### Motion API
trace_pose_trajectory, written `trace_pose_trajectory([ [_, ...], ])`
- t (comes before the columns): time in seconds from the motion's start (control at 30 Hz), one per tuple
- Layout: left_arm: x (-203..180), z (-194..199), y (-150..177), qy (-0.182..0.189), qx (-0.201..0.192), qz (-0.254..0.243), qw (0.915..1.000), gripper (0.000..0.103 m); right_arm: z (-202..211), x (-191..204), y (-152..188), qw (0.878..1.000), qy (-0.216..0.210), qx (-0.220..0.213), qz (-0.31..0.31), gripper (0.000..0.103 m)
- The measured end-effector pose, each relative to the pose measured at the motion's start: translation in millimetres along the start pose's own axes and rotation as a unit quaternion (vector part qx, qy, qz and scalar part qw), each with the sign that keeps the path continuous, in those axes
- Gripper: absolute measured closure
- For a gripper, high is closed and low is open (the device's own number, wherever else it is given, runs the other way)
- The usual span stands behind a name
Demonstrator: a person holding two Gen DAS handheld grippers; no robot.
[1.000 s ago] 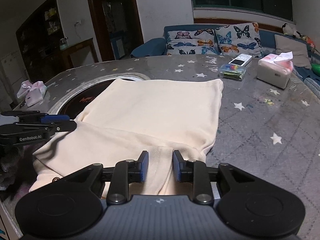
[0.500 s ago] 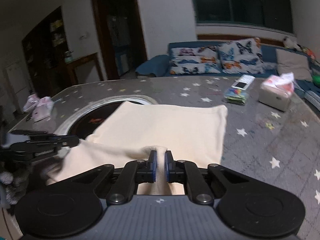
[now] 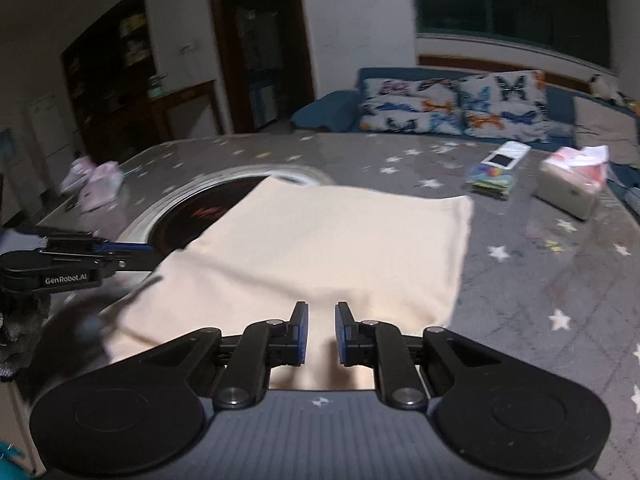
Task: Fold clothes
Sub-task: 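Grasp the hem with the right gripper and lift it toward the collar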
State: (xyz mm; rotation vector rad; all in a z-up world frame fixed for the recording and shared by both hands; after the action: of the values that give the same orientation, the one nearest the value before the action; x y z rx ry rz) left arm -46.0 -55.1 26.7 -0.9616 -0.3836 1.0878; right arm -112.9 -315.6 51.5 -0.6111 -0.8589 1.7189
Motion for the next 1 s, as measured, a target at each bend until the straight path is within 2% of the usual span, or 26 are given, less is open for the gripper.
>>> trace_pose_trajectory([
  [0.07, -6.4, 4.1, 9.8, 0.01, 0.011, -0.017, 0.9997, 0.091, -0.1, 5.9, 4.9, 1.0, -0.008, 0.01, 0.014, 0.089],
  [0.23, -8.5, 7.8, 25.4, 0.004, 0.032, -0.041, 0.9986, 0.09, -6.9, 11.3, 19.2, 0.999, -0.015, 0.045, 0.023, 0.089],
  [0.5, -3.9, 19.2, 33.8, -0.011, 0.04, -0.059, 0.9974, 0.09, -0.4, 8.9, 24.0, 0.998, -0.016, 0.048, 0.024, 0.087],
  [0.57, -7.3, 26.0, 34.4, -0.01, 0.04, -0.075, 0.9963, 0.085, 0.7, 11.3, 23.9, 0.998, -0.016, 0.048, 0.034, 0.087],
  [0.6, -10.0, 31.0, 35.0, -0.007, 0.038, -0.088, 0.9954, 0.077, 1.9, 12.5, 23.3, 0.998, -0.017, 0.048, 0.038, 0.086],
  [0.63, -13.2, 36.6, 36.6, -0.004, 0.035, -0.104, 0.9939, 0.066, 4.2, 12.9, 22.2, 0.998, -0.017, 0.047, 0.041, 0.085],
  [0.7, -21.4, 46.1, 42.7, 0.001, 0.03, -0.143, 0.9892, 0.058, 9.2, 13.2, 20.5, 0.998, -0.017, 0.045, 0.045, 0.085],
  [0.8, -34.2, 51.7, 54.7, 0.014, 0.032, -0.197, 0.9797, 0.058, 17.1, 13.2, 19.1, 0.997, -0.016, 0.044, 0.053, 0.083],
  [0.9, -48.1, 48.7, 66.0, 0.02, 0.028, -0.244, 0.9692, 0.058, 23.3, 14.9, 19.1, 0.997, -0.012, 0.048, 0.067, 0.077],
  [1.0, -57.7, 43.8, 68.9, 0.026, 0.017, -0.264, 0.964, 0.058, 30.2, 17.9, 20.1, 0.995, -0.009, 0.053, 0.084, 0.076],
])
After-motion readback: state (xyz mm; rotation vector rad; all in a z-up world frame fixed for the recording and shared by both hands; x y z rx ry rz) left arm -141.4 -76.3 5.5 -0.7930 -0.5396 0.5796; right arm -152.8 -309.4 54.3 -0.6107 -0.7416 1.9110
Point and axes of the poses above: each gripper's, at about its wrist camera, not at the fingertips, and z roughly against the way its jaws point, x to its left, y to its underside, the point moved 1 cm from there along -z, roughly the way its jaws point, and after that the axes turned 8 degrees about z, right-handed, at the moved point
